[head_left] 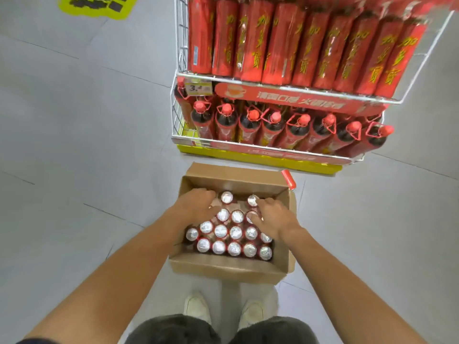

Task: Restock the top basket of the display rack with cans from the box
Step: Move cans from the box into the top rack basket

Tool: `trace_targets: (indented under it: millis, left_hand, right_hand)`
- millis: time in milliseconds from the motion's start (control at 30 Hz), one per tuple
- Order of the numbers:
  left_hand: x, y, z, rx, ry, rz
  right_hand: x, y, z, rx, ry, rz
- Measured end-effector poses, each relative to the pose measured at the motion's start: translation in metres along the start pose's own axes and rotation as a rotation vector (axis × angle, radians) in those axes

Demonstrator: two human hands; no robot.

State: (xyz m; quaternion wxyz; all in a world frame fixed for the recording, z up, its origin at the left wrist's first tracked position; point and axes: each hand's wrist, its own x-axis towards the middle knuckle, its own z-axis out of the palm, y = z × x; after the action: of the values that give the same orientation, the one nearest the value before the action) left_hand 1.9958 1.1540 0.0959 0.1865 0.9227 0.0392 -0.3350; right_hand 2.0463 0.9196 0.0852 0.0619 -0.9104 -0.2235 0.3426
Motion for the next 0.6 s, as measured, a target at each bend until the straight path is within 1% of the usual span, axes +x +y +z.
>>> trace_targets:
  millis: [133, 233, 367, 467, 533, 600]
  left_hand:
    - [0.084, -0.037, 0.069, -0.016, 0.0, -0.025]
    - [0.145, -0.055, 0.112, -0.018, 0.019, -0.014]
    - [0.209, -0.068, 0.158, 0.001, 0.026, -0.018]
    - [0.244, -0.071, 0.184, -0.01, 0.05, -0.054]
    - [0.26, -0.069, 0.198, -0.007, 0.105, -0.062]
    - [0.266, -0.064, 0.209, 0.01, 0.203, -0.099]
  right_hand:
    - [0.075, 0.032, 0.077, -0.001, 0.015, 0.052]
    - [0.127, 0.054, 0.122, -0.012, 0.075, 0.09]
    - [0.18, 0.08, 0.168, -0.067, 0.143, 0.147]
    - [0.208, 0.094, 0.19, -0.095, 0.183, 0.201]
    - [0.224, 0.102, 0.204, -0.107, 0.203, 0.214]
    - [0.236, 0.107, 0.218, -0.138, 0.242, 0.21]
